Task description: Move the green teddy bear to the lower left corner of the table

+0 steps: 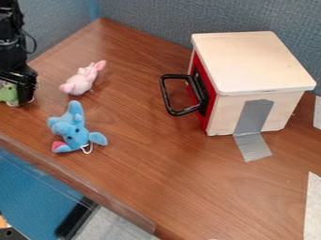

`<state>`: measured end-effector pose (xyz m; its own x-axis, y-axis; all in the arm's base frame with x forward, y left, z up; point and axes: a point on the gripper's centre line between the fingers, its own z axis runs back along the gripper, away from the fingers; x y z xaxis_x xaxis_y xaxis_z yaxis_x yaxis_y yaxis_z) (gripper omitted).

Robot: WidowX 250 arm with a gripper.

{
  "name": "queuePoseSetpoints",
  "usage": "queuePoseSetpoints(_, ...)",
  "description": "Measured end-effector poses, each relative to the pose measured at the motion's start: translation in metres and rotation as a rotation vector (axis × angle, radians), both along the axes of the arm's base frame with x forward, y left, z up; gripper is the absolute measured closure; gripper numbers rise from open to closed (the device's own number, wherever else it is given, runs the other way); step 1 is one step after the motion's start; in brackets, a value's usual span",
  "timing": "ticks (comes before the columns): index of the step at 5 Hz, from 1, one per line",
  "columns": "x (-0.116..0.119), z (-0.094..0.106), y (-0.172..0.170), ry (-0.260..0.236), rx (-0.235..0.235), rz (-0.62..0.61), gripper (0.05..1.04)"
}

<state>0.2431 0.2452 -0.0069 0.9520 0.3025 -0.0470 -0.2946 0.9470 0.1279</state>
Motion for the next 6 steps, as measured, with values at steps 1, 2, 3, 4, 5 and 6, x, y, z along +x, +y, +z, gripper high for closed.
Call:
queuePoseSetpoints(1,0.007,0.033,-0.004,-0.076,-0.008,-0.010,0.077)
queuePoseSetpoints(2,0.007,0.075,-0.009,-0.167,-0.027,-0.026,0.083)
queuePoseSetpoints(3,0.004,0.083,-0.007,-0.165,-0.010,-0.036,0.082)
queuePoseSetpoints(4,0.004,0.083,-0.007,-0.165,-0.010,-0.034,0.082)
queuePoseSetpoints(5,0.004,0.083,-0.007,-0.165,-0.010,-0.036,0.082)
queuePoseSetpoints(6,0.004,0.083,-0.007,-0.165,-0.010,-0.037,0.082)
